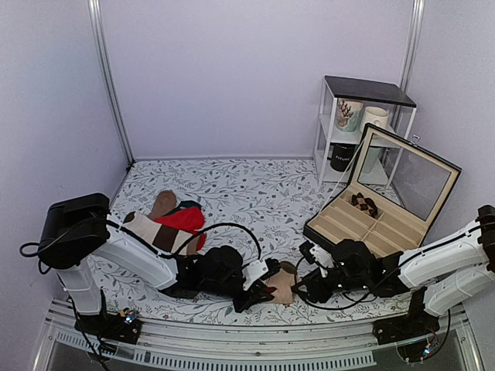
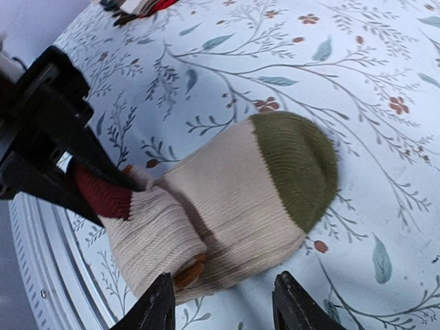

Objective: Roll the socks
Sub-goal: Roll a pair of socks at the center of the board.

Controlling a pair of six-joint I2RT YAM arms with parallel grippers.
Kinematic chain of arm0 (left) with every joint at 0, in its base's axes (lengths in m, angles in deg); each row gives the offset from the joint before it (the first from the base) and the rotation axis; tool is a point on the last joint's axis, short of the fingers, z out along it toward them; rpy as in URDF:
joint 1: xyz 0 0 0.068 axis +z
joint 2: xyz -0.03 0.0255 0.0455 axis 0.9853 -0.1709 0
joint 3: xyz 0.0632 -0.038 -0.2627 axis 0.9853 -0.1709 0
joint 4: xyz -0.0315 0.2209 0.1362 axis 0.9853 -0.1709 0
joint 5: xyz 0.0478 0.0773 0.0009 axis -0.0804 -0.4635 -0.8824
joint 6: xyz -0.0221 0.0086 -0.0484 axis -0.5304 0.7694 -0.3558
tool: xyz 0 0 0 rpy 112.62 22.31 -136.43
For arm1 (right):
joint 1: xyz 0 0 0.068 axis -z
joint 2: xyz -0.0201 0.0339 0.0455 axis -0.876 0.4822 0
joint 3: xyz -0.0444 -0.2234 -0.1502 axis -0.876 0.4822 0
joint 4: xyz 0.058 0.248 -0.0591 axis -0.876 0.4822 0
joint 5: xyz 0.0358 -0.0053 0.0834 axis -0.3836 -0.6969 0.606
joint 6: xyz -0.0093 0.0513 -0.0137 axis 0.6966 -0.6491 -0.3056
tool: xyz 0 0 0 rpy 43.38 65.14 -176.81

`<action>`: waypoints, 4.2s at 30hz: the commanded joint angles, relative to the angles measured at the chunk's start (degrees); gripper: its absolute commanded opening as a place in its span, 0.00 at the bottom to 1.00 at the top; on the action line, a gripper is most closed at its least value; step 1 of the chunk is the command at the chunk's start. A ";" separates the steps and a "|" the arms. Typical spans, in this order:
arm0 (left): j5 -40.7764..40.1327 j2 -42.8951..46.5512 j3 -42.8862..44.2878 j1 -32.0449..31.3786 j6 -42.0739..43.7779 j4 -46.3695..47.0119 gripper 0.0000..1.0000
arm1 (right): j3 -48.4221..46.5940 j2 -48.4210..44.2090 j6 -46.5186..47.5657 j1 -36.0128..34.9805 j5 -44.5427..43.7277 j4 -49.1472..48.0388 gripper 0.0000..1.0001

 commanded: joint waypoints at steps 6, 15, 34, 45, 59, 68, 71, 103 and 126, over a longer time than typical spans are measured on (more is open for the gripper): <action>0.28 -5.80 -2.09 0.32 0.59 -16.20 0.00 | -3.57 1.51 -8.39 2.20 -6.53 4.10 0.51; -11.55 -3.69 0.04 -1.60 3.18 -19.79 0.00 | -12.47 17.29 -5.98 4.09 -0.69 2.43 0.15; -27.33 3.63 -0.72 -4.89 21.18 -5.98 0.00 | -14.59 25.96 -6.58 5.77 6.17 -3.04 0.02; -2.89 3.91 -2.08 -2.80 14.74 -8.98 0.00 | -12.99 24.91 -2.03 6.07 12.00 -4.06 0.04; 3.55 -5.93 -1.01 4.62 -1.11 -21.45 0.00 | -12.23 9.59 6.52 6.07 8.56 4.58 0.47; 4.74 -6.84 -1.74 5.98 -1.67 -21.42 0.00 | -4.66 -5.98 15.84 6.18 16.01 2.28 0.59; 4.88 -6.82 -1.37 6.14 -1.32 -21.68 0.00 | -3.78 -3.75 17.91 6.11 20.23 0.05 0.60; 4.58 -8.59 -1.14 6.30 -1.06 -20.47 0.00 | -2.67 18.82 13.61 -1.00 9.09 -15.00 0.33; 5.90 -10.49 0.95 6.26 -0.13 -20.65 0.00 | -4.00 5.82 22.60 -0.42 11.24 -8.47 0.63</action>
